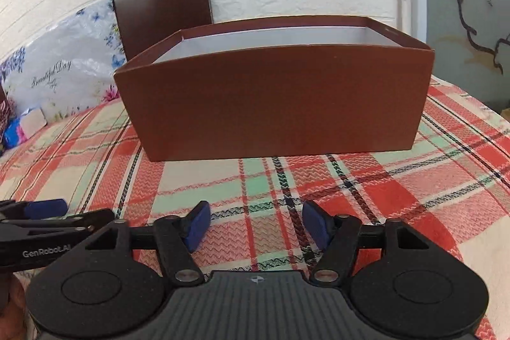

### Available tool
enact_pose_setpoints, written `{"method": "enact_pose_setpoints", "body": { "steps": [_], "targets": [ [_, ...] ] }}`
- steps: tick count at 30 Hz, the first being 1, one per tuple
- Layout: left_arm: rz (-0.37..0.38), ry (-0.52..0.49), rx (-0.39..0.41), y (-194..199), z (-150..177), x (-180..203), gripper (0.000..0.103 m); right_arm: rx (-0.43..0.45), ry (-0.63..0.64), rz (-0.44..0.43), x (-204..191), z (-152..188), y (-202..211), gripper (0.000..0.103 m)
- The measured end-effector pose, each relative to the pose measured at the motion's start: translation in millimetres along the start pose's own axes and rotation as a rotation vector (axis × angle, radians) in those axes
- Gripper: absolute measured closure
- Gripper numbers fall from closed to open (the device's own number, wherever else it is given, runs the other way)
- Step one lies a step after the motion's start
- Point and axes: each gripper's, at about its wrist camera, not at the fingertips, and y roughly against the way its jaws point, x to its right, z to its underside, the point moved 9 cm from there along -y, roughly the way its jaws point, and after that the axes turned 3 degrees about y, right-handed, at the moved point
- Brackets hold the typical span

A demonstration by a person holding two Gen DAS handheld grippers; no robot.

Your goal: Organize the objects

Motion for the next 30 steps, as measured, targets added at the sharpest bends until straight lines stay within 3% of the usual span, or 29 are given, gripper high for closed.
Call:
{"method": "enact_pose_setpoints", "body": {
  "steps": [13,17,24,30],
  "targets": [
    [0.029,0.021,0.039,5,4,-6,0.017,-0.013,0.097,0.144,-25,29,31,0.026],
    [0.055,0.042,0.044,6,4,-8,0.016,-0.007,0.085,0.131,-23,27,26,0.020],
    [0.106,0.058,0.044,5,4,-9,0.010,-0.006,0.085,0.134,-21,25,22,0.018],
    [0.131,0.008,0.026,2,5,0,0.007,-0.002,0.083,0.143,-22,26,22,0.018]
  ]
}}
